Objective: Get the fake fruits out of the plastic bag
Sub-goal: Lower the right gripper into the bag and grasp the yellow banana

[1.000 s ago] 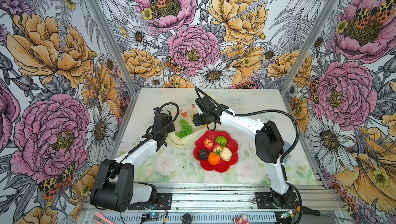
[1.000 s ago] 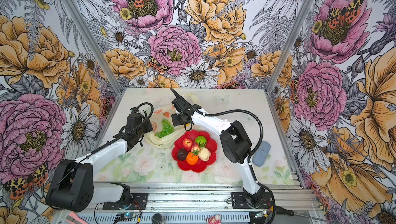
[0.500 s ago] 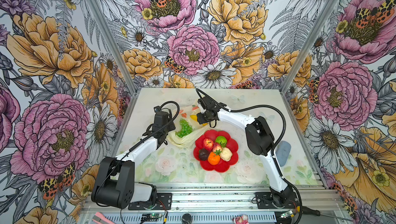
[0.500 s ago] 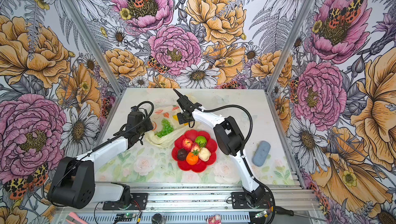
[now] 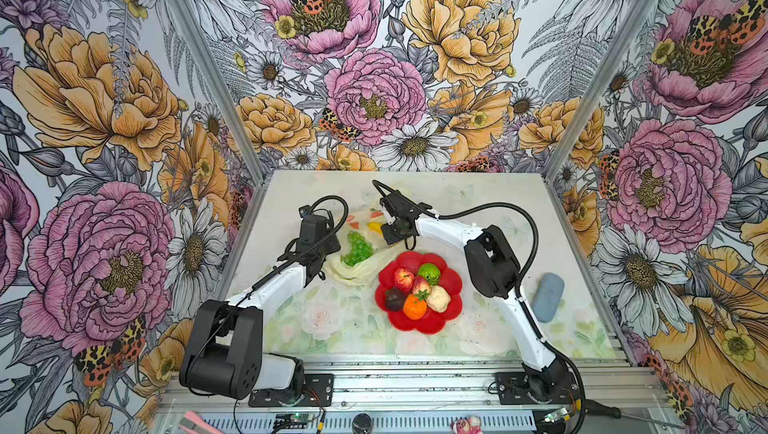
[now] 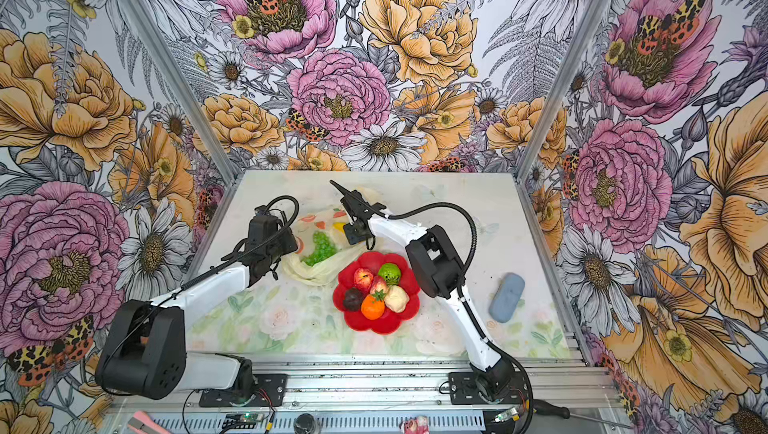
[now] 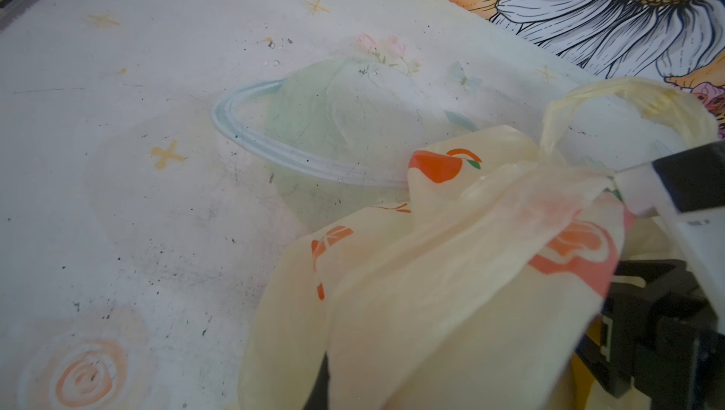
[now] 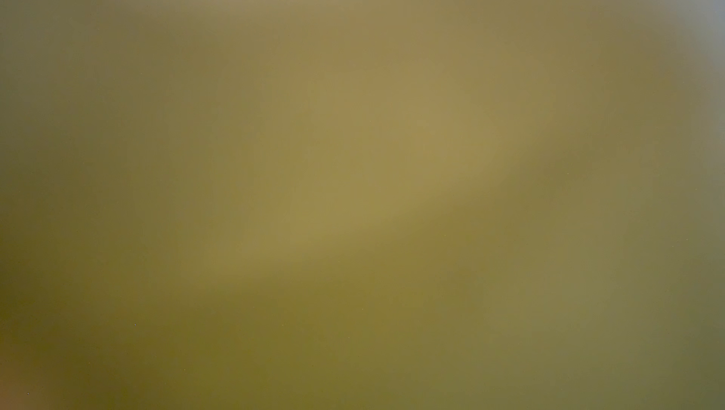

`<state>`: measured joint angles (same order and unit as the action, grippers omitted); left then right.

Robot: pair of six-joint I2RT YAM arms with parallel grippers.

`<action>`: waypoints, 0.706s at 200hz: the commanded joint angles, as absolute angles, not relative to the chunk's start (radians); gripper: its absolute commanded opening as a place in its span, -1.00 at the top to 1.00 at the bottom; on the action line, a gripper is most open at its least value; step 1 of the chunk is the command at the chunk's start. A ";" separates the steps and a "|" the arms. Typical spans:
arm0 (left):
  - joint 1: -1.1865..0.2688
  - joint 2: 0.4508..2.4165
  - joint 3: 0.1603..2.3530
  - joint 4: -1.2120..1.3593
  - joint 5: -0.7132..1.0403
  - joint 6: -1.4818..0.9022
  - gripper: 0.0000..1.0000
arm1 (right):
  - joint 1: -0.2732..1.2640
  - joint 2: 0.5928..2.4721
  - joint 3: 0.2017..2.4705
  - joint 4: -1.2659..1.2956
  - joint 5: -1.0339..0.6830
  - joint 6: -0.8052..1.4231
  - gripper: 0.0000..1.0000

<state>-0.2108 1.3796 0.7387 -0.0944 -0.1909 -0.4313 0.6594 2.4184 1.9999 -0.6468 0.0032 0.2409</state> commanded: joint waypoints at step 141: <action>-0.198 1.469 0.810 -0.129 -0.174 -0.457 1.00 | 0.653 2.432 2.095 -0.650 -0.052 0.209 0.59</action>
<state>-0.2050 1.4464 0.7731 -0.1127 -0.1909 -0.4454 0.6594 2.4355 2.0548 -0.6506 -0.0208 0.2111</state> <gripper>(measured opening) 0.047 0.248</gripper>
